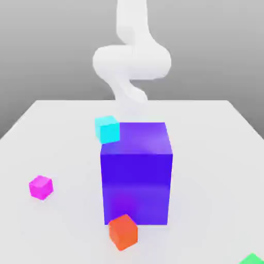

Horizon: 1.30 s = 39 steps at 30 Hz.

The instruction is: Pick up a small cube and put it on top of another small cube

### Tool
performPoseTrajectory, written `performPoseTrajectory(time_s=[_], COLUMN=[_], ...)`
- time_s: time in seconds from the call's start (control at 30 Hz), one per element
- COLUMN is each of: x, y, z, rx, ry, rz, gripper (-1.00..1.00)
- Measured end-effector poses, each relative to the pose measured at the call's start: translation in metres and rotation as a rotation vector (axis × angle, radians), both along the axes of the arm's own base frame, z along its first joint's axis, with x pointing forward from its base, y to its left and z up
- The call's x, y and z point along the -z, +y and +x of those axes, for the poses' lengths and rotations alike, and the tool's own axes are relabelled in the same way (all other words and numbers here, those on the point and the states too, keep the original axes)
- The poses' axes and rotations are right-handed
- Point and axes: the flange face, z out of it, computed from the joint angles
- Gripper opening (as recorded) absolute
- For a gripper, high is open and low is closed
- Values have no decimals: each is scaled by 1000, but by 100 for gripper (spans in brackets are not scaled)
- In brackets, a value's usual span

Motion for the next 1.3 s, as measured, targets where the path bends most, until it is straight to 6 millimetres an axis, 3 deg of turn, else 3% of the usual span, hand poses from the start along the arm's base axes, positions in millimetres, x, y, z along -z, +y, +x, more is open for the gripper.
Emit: performPoseTrajectory(time_s=[0.13, 0.3, 0.47, 0.6, 0.67, 0.9, 0.93, 1.13, 1.3], x=[99, 220, 335, 419, 455, 527, 533, 536, 500], y=[-67, -144, -204, -237, -241, -241, -241, -240, -242], z=[35, 32, -14, -78, -109, -122, -123, -123, -122], rx=[84, 176, 260, 335, 355, 359, 359, 359, 358], ry=[149, 324, 491, 618, 676, 704, 704, 704, 704], rz=[-8, 13, 64, 132, 165, 176, 177, 179, 177], gripper=[0, 0, 0, 0, 0, 0, -100, -100, -100])
